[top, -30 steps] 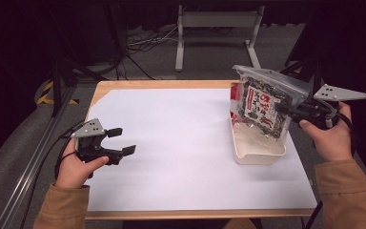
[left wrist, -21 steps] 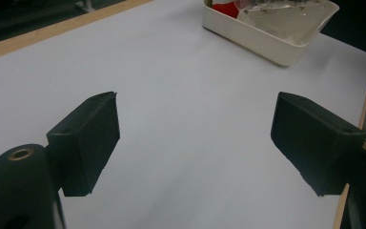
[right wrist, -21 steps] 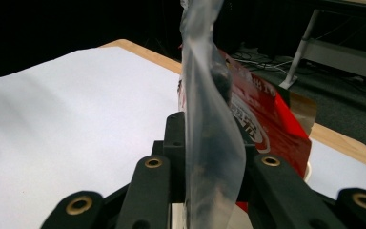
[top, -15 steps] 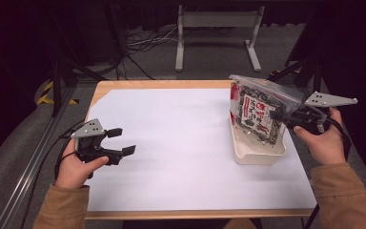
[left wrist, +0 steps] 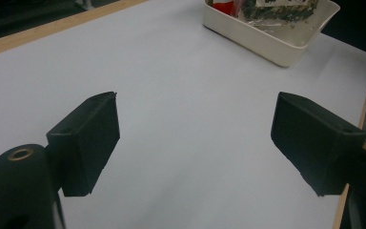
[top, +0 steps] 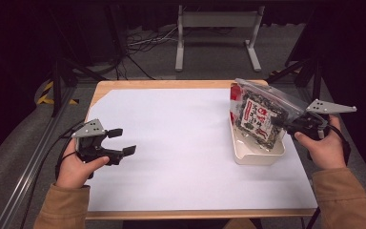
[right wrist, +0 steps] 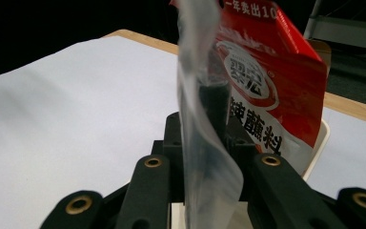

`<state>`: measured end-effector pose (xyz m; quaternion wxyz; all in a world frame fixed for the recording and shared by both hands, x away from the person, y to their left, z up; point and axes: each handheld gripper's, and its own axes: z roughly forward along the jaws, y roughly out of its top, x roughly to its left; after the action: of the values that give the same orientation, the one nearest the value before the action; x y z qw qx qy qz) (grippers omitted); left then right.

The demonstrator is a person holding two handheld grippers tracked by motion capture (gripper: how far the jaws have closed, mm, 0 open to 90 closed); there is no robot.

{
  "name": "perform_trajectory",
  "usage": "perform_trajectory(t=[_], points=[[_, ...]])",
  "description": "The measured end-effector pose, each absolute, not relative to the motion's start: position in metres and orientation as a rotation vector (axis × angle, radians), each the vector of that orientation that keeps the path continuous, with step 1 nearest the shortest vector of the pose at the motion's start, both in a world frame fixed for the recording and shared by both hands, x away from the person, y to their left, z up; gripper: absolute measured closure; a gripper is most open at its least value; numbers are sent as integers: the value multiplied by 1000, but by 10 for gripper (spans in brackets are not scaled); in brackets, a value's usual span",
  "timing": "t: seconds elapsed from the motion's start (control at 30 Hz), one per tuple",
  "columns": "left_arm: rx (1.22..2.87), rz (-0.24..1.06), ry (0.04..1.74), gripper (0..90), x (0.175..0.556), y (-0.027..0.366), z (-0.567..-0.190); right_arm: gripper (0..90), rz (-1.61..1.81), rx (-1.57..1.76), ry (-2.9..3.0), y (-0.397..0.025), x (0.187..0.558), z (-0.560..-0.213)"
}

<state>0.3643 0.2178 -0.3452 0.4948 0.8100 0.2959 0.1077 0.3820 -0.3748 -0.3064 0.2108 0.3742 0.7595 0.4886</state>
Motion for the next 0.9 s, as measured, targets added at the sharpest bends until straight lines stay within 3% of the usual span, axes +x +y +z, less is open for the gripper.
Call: perform_trajectory(t=[0.73,0.83,0.9], points=[[1957,246,735,175,362,220,-350,754,1461,1112,2024,-383,386,-334],[1954,251,735,174,361,223,-352,725,1431,1122,2010,-381,388,-332],[1948,247,738,174,360,224,-354,639,1418,1127,1992,-380,389,-330]])
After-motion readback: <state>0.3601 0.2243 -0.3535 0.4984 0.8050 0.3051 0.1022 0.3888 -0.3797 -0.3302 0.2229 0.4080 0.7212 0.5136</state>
